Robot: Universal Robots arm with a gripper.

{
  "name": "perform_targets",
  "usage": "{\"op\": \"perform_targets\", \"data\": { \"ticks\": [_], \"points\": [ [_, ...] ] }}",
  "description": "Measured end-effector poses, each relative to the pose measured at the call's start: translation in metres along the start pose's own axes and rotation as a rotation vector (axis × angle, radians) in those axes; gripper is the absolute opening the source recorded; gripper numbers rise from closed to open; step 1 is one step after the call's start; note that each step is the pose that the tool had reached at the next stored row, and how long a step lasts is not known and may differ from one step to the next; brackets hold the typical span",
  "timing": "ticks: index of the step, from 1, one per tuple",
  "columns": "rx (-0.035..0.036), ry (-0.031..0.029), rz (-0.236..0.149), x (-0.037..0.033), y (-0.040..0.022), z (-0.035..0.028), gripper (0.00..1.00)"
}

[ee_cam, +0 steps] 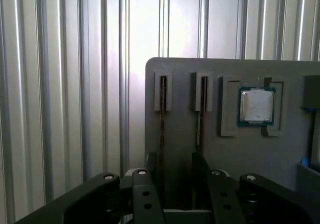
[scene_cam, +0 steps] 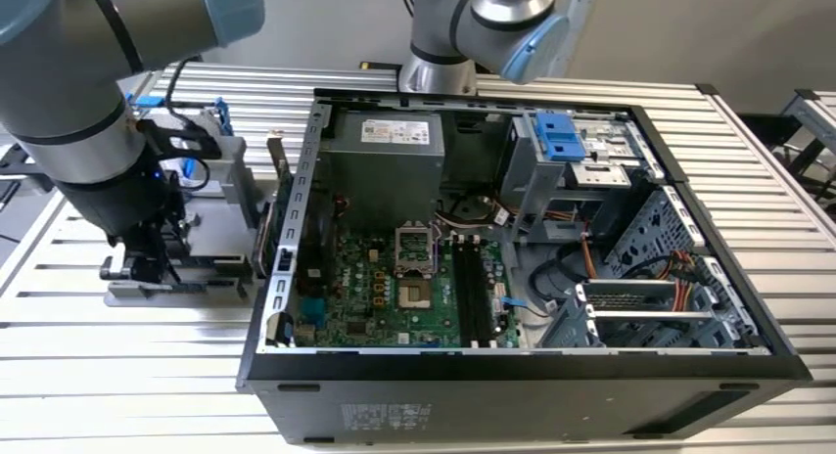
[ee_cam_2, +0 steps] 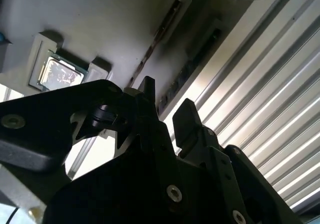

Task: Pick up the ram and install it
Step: 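Pick up the ram and move it above insertion slot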

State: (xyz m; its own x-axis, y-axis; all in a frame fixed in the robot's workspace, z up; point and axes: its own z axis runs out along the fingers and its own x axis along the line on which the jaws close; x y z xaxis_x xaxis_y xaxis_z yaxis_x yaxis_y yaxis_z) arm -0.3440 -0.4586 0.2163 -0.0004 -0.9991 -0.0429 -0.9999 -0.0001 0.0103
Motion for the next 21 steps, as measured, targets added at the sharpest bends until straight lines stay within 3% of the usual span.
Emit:
{"op": "perform_targets", "data": {
  "ticks": [14, 21],
  "points": [
    [0.0005, -0.0001, 0.012, 0.0041, -0.0003, 0.0215, 1.0],
    [0.0005, -0.0001, 0.014, 0.0043, -0.0004, 0.0241, 1.0]
  ]
}}
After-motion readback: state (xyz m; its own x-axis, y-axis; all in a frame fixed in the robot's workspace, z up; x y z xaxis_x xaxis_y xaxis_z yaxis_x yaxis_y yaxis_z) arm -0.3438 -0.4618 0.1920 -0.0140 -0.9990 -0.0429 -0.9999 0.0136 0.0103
